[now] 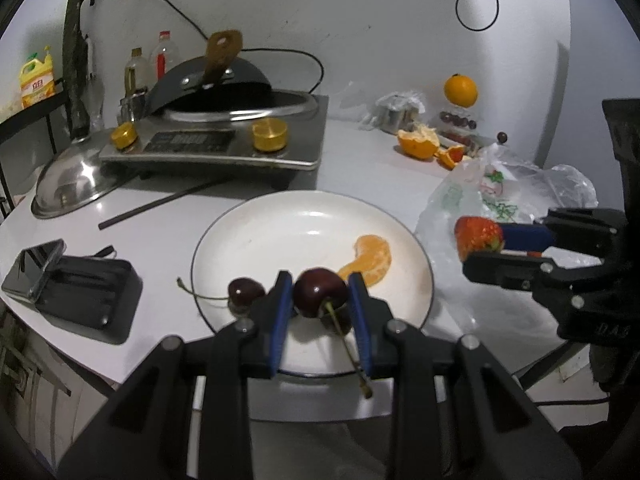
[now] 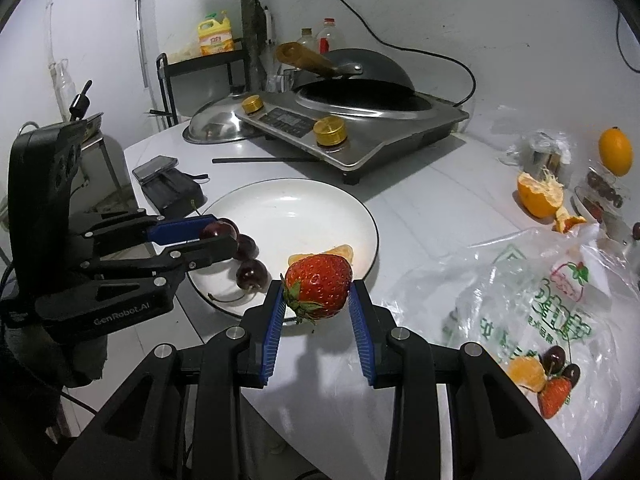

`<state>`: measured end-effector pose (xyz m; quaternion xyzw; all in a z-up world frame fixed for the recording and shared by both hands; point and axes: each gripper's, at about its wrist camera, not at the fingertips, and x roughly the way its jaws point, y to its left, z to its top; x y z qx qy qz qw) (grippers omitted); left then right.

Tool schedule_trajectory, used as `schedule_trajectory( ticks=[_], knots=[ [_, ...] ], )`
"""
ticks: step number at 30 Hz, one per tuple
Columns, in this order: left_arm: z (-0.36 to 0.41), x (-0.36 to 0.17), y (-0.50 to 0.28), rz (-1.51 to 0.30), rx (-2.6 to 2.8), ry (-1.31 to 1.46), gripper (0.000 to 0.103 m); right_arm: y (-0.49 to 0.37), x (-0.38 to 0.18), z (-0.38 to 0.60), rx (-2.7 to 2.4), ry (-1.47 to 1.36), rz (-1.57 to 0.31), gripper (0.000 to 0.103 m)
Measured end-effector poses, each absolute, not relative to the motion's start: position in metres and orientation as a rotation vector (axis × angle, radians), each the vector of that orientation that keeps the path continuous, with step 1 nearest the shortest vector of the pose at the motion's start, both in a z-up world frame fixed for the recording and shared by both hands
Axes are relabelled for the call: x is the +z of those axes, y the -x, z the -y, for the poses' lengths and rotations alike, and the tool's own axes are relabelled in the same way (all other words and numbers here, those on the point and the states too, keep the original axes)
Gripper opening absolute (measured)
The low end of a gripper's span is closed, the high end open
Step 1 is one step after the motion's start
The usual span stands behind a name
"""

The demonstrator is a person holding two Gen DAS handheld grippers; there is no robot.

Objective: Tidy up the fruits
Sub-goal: 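Carry the strawberry over the white plate with the right tool while the left tool carries the cherry there, then open the left tool to drop the cherry onto the plate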

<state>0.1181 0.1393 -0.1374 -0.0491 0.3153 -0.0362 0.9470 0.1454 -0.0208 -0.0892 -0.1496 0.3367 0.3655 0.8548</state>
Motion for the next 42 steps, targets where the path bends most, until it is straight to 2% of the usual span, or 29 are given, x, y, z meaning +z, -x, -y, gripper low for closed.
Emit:
schedule_trajectory(
  ticks=[11,14,15,16,28,42],
  knots=[
    [-0.148,-0.154,-0.120,-0.711,-0.045,0.122,0.031,-0.148,-0.095,0.009,0.784,0.327,-0.721,0.035],
    [-0.148,-0.153,-0.119,-0.697,-0.045,0.124,0.041,-0.147,-0.096,0.005,0.786,0.332,-0.724,0.035],
    [-0.149,-0.152,-0.118,-0.691,-0.045,0.130,0.051,-0.147,-0.096,0.004,0.786,0.334,-0.724,0.035],
    [-0.150,-0.151,-0.117,-0.682,-0.044,0.137,0.053,-0.147,-0.097,0.003,0.787,0.336,-0.725,0.035],
    [-0.177,-0.132,-0.108,-0.596,0.004,0.165,0.053,-0.156,-0.099,-0.018,0.796,0.351,-0.724,0.035],
    [-0.208,-0.140,-0.113,-0.601,0.030,0.194,0.053,-0.188,-0.115,-0.064,0.822,0.343,-0.750,0.035]
  ],
)
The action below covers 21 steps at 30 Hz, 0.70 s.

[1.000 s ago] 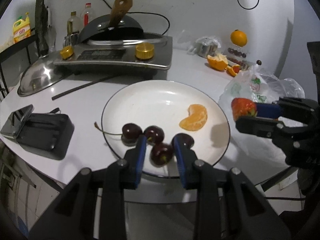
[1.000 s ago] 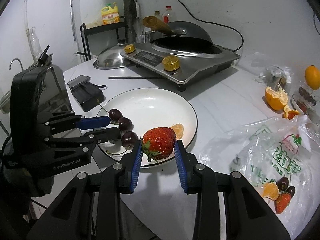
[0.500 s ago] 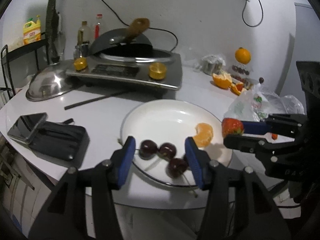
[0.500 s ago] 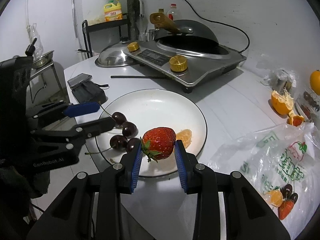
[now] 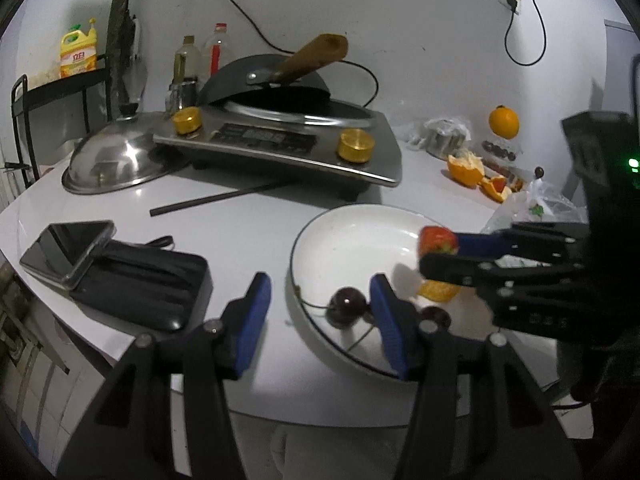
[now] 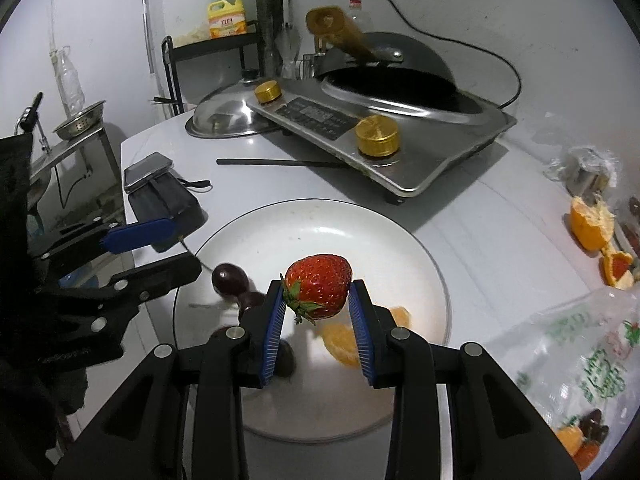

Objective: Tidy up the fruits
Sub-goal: 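Open the left tool to drop the cherry onto the plate, then lower the strawberry onto the plate and open the right tool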

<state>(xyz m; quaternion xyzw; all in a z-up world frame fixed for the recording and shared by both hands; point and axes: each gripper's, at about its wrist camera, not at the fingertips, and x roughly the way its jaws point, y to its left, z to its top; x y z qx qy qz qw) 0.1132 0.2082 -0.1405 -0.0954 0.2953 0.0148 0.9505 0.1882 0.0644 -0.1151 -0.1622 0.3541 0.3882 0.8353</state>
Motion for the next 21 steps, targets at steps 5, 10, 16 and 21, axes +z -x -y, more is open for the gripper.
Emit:
schedule_trajectory(
  ticks=[5,10,16,21],
  knots=[
    [-0.220,-0.144,-0.113,-0.605,0.038,0.208,0.053,-0.196,-0.122,-0.091,0.854,0.351,-0.758,0.035],
    [-0.229,-0.149,-0.114,-0.616,0.038,0.230,0.053,-0.205,-0.130,-0.113,0.865,0.361,-0.778,0.035],
    [-0.240,-0.153,-0.111,-0.617,0.048,0.249,0.053,-0.210,-0.133,-0.120,0.847,0.360,-0.799,0.036],
    [-0.241,-0.154,-0.109,-0.619,0.045,0.253,0.053,-0.210,-0.133,-0.119,0.836,0.352,-0.799,0.054]
  ],
)
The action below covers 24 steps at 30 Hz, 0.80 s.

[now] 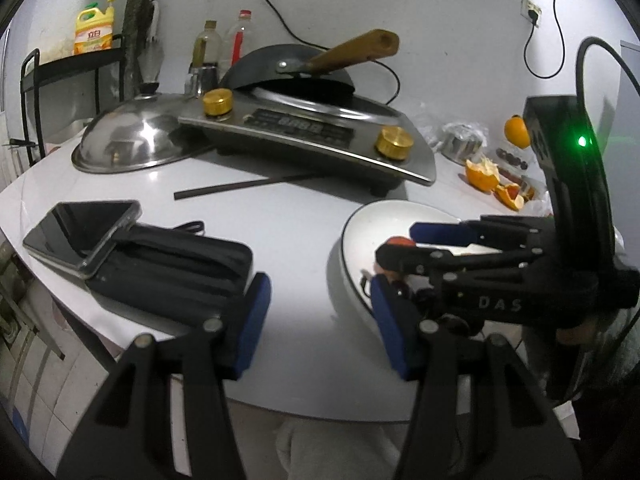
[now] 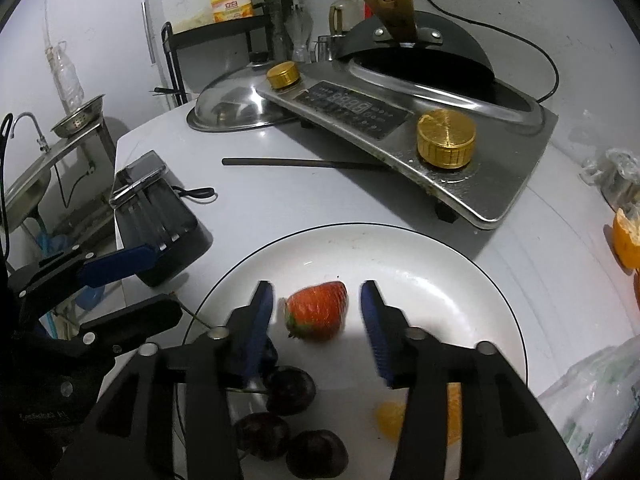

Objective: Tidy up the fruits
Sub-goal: 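Lower the strawberry onto the plate and open the right tool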

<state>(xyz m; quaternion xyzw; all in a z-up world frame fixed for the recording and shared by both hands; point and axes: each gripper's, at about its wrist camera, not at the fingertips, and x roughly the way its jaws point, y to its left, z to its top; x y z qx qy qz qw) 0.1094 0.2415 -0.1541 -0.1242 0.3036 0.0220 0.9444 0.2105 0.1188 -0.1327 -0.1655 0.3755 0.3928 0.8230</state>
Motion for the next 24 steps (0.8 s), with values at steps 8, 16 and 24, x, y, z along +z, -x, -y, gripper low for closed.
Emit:
schedule_trajectory(
  ticks=[8,16,24],
  knots=[
    [-0.234,-0.146,-0.102,-0.606,0.051,0.239,0.054,-0.201,-0.119,-0.107,0.833,0.333,-0.770,0.054],
    [-0.213,-0.132,-0.095,-0.581,0.040,0.224,0.070,-0.187,-0.103,-0.082,0.819,0.304,-0.739,0.054],
    [-0.183,-0.116,-0.087,-0.560,0.029,0.181,0.070,-0.175,-0.089,-0.048,0.799,0.269,-0.709,0.054]
  ],
)
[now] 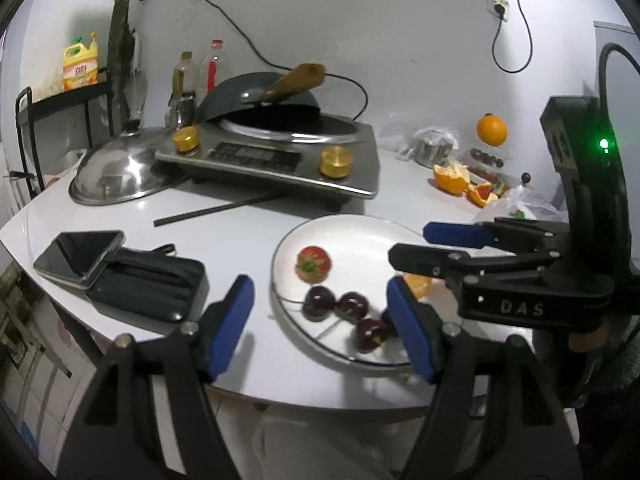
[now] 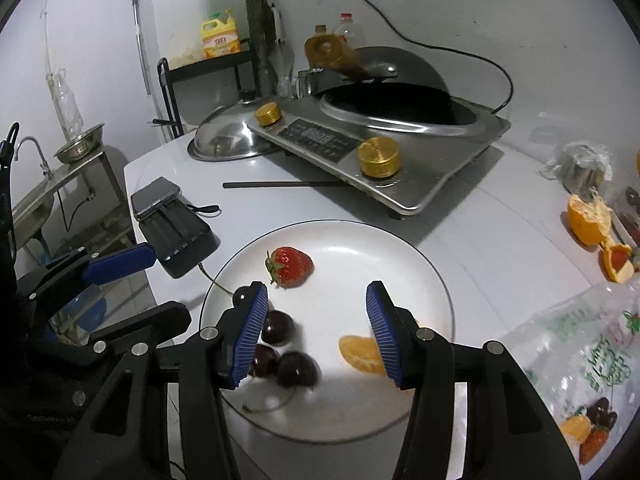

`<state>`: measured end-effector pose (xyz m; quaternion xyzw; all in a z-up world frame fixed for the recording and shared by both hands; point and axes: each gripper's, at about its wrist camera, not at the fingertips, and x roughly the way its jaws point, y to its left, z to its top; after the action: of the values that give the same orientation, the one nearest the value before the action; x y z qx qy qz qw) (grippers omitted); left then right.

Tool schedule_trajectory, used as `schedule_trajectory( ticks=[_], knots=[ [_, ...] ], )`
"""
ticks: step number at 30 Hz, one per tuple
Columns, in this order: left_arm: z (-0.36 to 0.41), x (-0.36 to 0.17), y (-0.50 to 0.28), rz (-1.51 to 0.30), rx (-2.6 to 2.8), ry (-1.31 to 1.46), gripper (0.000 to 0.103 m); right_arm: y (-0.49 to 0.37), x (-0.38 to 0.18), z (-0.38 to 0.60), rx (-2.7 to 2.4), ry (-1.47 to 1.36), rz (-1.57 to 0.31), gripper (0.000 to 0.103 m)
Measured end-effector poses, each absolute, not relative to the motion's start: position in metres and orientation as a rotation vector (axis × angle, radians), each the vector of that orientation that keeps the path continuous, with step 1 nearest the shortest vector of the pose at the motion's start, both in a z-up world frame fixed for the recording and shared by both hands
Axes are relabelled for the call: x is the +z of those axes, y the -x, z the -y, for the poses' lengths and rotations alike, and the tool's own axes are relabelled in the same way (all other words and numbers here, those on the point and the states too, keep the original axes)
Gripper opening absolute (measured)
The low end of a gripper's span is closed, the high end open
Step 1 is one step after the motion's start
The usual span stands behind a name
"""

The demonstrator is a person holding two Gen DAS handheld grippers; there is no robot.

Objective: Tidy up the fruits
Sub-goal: 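Lower the strawberry onto the plate and open the right tool, then move both tools back over the fruit on the plastic bag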

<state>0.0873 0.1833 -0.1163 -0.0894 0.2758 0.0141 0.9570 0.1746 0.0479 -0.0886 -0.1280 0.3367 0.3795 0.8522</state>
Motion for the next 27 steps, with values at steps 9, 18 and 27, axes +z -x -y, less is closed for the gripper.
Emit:
schedule_trajectory(
  ticks=[9,18,27],
  knots=[
    [-0.143,-0.105,-0.085,-0.555,-0.006,0.132,0.070,-0.166,-0.078,0.001,0.758,0.225,-0.682,0.054],
    [-0.100,-0.098,-0.094,-0.554,-0.036,0.099,0.070,-0.165,-0.073,0.055,0.702,0.173,-0.667,0.054],
    [-0.053,-0.095,-0.110,-0.566,-0.083,0.051,0.070,-0.166,-0.074,0.114,0.629,0.127,-0.655,0.054]
  ],
)
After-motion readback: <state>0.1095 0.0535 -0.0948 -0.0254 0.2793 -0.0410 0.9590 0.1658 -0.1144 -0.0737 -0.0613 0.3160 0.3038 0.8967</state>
